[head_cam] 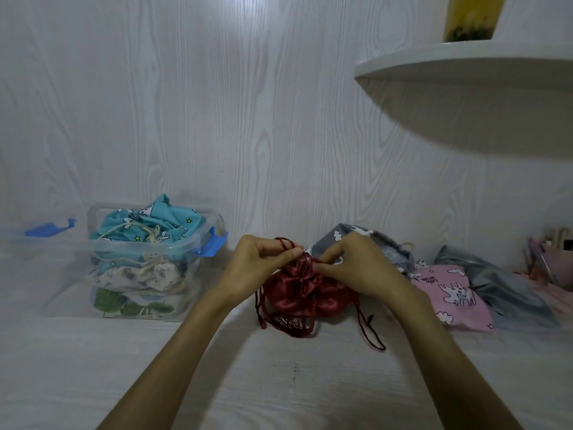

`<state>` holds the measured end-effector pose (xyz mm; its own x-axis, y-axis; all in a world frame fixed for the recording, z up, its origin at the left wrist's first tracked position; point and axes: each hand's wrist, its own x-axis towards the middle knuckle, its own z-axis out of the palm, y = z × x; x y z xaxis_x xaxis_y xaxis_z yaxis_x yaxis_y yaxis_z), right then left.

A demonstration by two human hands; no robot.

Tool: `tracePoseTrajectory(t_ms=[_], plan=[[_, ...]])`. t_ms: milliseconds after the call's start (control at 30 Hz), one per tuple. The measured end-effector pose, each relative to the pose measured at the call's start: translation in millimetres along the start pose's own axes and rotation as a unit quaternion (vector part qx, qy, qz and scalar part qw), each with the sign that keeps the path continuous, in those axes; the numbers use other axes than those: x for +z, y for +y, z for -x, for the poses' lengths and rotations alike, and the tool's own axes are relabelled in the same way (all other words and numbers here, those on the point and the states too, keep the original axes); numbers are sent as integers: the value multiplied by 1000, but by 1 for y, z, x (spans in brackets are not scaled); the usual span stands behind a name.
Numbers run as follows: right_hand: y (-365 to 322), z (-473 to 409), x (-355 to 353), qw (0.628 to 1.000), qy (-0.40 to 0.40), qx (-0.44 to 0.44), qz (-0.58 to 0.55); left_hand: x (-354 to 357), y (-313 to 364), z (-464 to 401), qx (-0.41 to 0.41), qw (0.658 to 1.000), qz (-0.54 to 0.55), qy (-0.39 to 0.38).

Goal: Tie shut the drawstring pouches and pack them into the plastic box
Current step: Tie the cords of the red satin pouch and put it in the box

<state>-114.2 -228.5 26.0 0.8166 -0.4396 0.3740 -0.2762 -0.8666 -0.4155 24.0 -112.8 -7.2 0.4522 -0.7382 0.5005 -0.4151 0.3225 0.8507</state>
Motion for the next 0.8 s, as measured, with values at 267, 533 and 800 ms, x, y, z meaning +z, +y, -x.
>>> tracePoseTrajectory(t_ms=[267,533,800], plan=[[5,5,-22,981,-16,13,-192,-7,-7,-6,-112,990,29,84],[19,8,-22,956,-247,115,-111,-12,-10,-6,-212,969,130,16],[8,6,-2,925,-341,154,-73,-1,-2,-5,-293,949,78,-88]])
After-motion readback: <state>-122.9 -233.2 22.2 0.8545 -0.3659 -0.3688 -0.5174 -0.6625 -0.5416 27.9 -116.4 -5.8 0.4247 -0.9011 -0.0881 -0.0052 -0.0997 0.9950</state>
